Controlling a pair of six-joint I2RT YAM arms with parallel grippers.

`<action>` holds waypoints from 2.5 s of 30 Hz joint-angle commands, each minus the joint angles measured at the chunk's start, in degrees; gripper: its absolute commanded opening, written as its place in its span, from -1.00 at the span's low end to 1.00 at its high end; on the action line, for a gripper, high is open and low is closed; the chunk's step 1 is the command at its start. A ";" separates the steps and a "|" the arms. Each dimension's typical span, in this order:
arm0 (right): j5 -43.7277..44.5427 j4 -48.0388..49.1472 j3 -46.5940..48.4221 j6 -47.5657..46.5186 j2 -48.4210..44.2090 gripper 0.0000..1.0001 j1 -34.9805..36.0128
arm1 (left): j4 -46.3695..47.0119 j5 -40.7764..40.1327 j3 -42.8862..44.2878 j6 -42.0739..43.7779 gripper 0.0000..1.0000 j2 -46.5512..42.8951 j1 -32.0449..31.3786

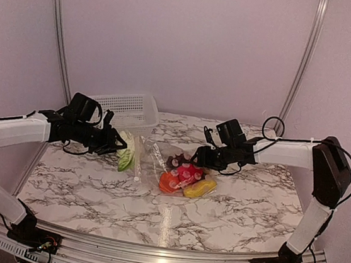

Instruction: Open the zip-top bag and remove the fake food

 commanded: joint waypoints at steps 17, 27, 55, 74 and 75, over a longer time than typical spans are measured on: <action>-5.96 -1.61 1.34 -1.96 -8.93 0.34 -6.45 | -9.48 -1.09 34.30 7.36 -1.00 17.16 18.58; -7.22 -3.63 0.39 -3.13 -13.14 0.39 -9.80 | -4.50 5.39 55.51 6.64 -1.00 43.36 18.38; -8.07 -4.15 -5.98 -2.77 -14.90 0.38 -9.78 | -8.55 4.20 69.01 2.35 0.44 56.10 21.07; -23.04 -2.84 -1.28 -3.95 -0.32 0.38 -13.99 | -17.69 3.40 30.43 18.60 0.62 13.09 21.23; -23.44 -2.92 -1.23 -4.07 0.44 0.39 -14.00 | -16.98 3.83 27.23 18.63 0.62 10.51 21.03</action>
